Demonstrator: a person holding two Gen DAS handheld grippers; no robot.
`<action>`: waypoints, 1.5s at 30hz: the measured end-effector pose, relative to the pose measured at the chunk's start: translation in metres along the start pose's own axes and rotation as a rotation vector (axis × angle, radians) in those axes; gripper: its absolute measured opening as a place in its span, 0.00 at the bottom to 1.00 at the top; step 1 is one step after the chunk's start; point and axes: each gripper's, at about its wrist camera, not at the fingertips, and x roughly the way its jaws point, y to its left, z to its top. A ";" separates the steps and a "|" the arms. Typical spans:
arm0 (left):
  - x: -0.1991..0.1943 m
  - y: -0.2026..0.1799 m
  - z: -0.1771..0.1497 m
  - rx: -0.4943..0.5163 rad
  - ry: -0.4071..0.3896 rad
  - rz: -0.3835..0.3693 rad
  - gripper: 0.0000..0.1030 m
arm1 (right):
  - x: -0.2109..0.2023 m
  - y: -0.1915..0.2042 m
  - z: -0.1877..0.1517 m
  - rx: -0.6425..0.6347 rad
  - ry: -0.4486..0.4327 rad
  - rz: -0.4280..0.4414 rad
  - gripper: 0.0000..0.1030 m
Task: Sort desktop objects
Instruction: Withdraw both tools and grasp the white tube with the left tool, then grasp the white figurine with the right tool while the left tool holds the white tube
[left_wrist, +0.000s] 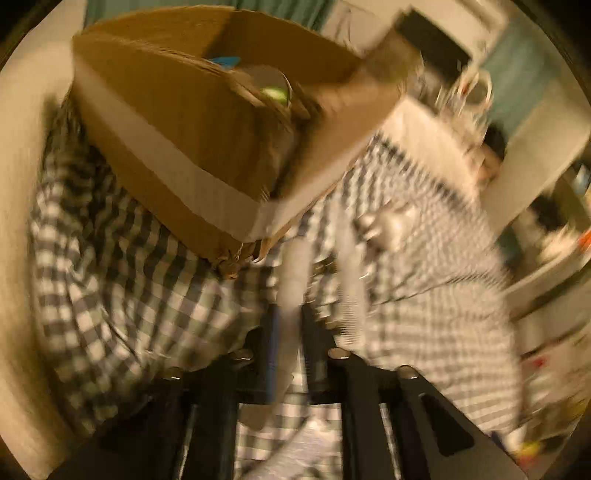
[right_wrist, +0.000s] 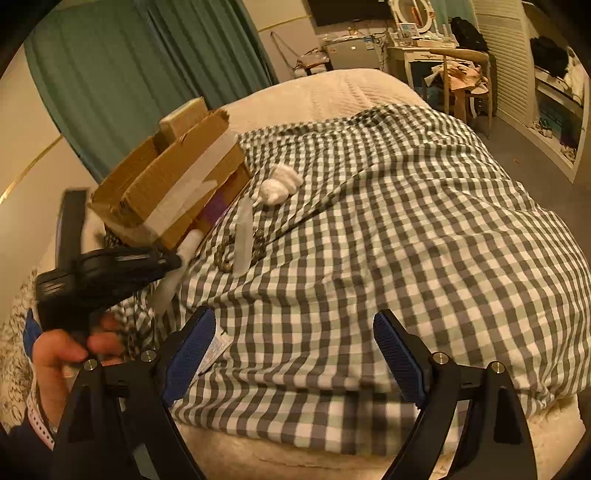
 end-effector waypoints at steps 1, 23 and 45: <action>-0.003 0.003 0.001 -0.025 -0.004 -0.031 0.09 | -0.001 -0.004 0.003 0.014 -0.007 0.004 0.85; 0.008 -0.058 0.000 0.230 -0.173 -0.032 0.09 | 0.131 0.014 0.104 -0.085 0.038 0.060 0.85; 0.061 -0.019 0.014 -0.079 -0.098 0.087 0.09 | 0.243 0.039 0.135 -0.309 0.162 0.054 0.80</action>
